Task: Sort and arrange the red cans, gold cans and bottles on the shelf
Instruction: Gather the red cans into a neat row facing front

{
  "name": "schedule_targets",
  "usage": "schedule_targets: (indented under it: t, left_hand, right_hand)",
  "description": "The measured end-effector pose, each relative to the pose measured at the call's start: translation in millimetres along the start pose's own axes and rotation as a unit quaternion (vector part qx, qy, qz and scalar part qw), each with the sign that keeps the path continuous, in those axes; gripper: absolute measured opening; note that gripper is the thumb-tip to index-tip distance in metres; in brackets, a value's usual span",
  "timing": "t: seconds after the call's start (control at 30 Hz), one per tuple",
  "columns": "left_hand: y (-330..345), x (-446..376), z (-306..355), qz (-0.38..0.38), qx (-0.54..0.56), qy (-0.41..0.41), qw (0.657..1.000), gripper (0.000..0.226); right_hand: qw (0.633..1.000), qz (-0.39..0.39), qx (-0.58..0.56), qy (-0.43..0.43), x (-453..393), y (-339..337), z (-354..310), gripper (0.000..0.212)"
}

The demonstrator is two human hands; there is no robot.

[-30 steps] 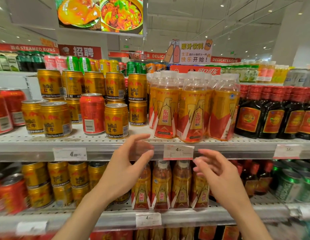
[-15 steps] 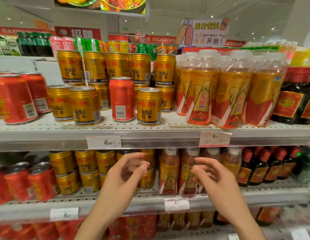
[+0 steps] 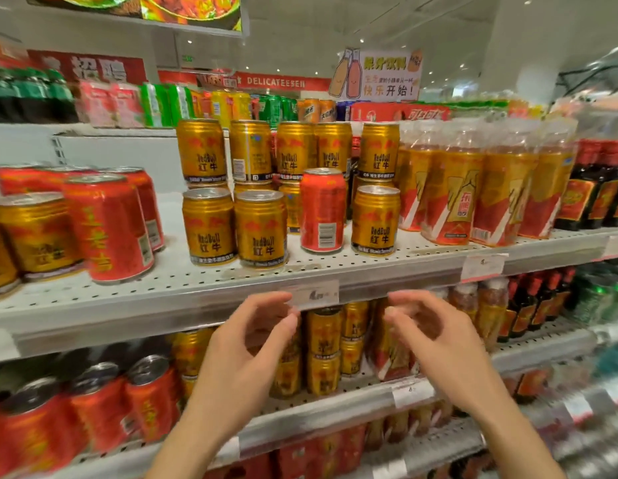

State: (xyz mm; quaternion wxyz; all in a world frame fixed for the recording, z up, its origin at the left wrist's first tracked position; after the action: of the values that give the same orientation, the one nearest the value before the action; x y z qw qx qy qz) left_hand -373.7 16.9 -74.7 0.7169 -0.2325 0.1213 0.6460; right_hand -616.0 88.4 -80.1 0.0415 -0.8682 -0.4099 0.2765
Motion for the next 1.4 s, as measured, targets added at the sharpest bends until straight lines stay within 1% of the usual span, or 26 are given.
schedule_targets:
  t: [0.1,0.17,0.23,0.3,0.33,0.37,0.43,0.5,0.57,0.63,0.77,0.9,1.0,1.07,1.13,1.2,1.27,1.4]
  left_hand:
    - [-14,-12,14,0.027,-0.058,0.072,0.995,0.022]
    - [-22,-23,24,0.055,-0.105,0.135,0.984,0.022]
    - [-30,-35,35,0.100,-0.159,0.194,0.963,0.026]
    - [-39,-49,41,0.169,-0.230,0.232,0.930,0.043]
    - [-44,-57,41,0.193,-0.261,0.226,0.918,0.056]
    - [-46,-64,39,0.201,-0.284,0.203,0.915,0.069]
    - [-47,-76,31,0.170,-0.304,0.130,0.928,0.088]
    - [-45,-85,24,0.128,-0.307,0.068,0.941,0.095]
    - [-44,-91,21,0.103,-0.303,0.054,0.946,0.095]
    - [-43,-95,22,0.090,-0.302,0.061,0.947,0.092]
    - [-39,-97,22,0.066,-0.294,0.066,0.951,0.087]
    - [-40,-99,20,0.062,-0.273,0.076,0.957,0.086]
    - [-42,-100,18,0.060,-0.265,0.089,0.958,0.086]
    - [-44,-100,18,0.059,-0.265,0.091,0.958,0.086]
    - [-46,-99,18,0.058,-0.272,0.090,0.956,0.086]
    - [-47,-100,18,0.054,-0.280,0.092,0.954,0.086]
    - [-46,-99,19,0.048,-0.284,0.090,0.953,0.085]
    - [-43,-99,21,0.041,-0.291,0.097,0.951,0.081]
  right_hand:
    - [0.995,0.047,0.060,-0.069,-20,-3,-31,0.011]
    - [0.985,0.071,0.100,-0.123,-39,-2,-51,0.011]
    - [0.974,0.077,0.137,-0.165,-56,3,-67,0.013]
    - [0.965,0.063,0.170,-0.189,-70,13,-73,0.017]
    - [0.962,0.053,0.184,-0.196,-74,17,-73,0.019]
    - [0.959,0.046,0.193,-0.201,-78,20,-72,0.021]
    - [0.959,0.040,0.191,-0.203,-84,23,-68,0.022]
    - [0.960,0.040,0.189,-0.204,-88,23,-64,0.022]
    - [0.956,0.037,0.197,-0.212,-92,24,-61,0.024]
    - [0.954,0.028,0.205,-0.217,-97,24,-59,0.028]
    - [0.955,0.001,0.216,-0.202,-107,26,-53,0.036]
    - [0.967,-0.002,0.171,-0.189,-112,27,-58,0.045]
    - [0.970,-0.006,0.144,-0.194,-113,39,-75,0.064]
    - [0.970,-0.021,0.143,-0.194,-114,52,-85,0.082]
    - [0.971,-0.036,0.149,-0.182,-116,63,-91,0.093]
    - [0.976,-0.044,0.131,-0.165,-119,69,-92,0.093]
    - [0.981,-0.042,0.106,-0.156,-120,68,-91,0.088]
    - [0.985,-0.041,0.075,-0.152,-118,51,-88,0.082]
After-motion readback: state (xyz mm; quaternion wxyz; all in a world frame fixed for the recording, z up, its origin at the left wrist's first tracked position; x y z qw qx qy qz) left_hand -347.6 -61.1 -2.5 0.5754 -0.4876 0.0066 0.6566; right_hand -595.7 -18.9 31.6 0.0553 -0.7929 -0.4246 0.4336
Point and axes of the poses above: each hand's wrist, its own x-axis away from the middle knuckle, its own y-axis out of the palm, z = x × y, the point moved 4 cm from there along -x, towards the middle knuckle, and after that the axes turned 9 degrees about z, right-handed, at the moved point
